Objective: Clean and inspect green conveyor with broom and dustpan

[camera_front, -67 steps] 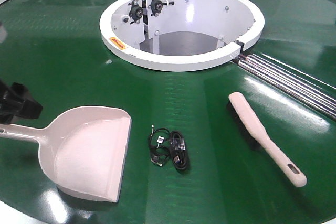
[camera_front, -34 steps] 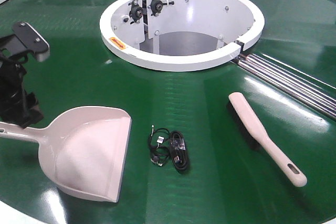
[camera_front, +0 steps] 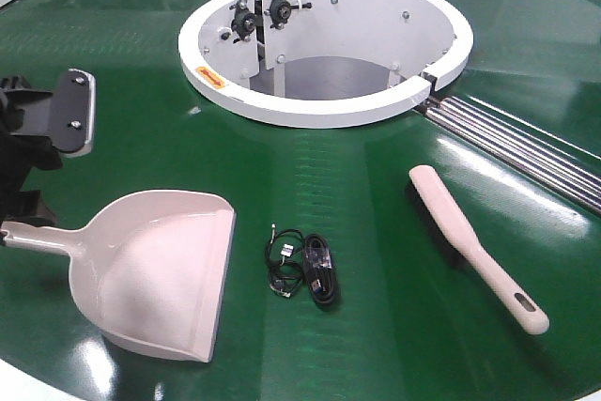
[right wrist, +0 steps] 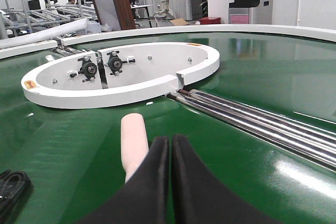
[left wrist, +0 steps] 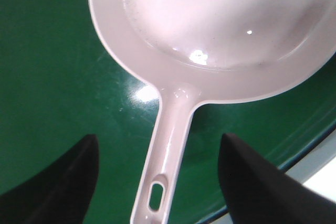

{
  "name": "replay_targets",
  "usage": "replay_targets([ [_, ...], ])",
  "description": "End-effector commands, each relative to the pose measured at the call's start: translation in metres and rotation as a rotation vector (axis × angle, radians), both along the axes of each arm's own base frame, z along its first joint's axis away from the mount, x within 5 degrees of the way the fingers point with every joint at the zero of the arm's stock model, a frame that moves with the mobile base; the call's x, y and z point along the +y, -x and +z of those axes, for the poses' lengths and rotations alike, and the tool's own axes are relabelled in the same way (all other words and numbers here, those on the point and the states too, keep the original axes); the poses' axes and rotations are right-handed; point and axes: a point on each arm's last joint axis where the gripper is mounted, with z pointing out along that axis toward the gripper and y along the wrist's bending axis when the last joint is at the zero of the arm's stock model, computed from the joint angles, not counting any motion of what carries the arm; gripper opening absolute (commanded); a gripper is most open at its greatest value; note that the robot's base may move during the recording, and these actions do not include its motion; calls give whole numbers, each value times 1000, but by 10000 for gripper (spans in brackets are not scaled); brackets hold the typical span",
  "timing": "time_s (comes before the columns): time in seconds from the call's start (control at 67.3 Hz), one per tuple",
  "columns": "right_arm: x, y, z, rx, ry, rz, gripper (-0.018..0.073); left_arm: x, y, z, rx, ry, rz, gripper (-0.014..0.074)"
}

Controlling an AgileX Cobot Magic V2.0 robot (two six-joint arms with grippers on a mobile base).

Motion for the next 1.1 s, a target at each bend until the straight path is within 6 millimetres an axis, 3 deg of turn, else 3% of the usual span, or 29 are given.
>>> replay_targets([
  [0.0, 0, 1, 1, -74, 11, 5, -10, -3, -7, 5, -48, -5, -41, 459],
  [0.609, 0, 1, 1, -74, 11, 5, -10, 5, -33, -32, 27, -87, -131, 459],
  [1.084, 0, 1, 1, -74, 11, 5, -10, 6, -39, -45, 64, -112, -136, 459],
])
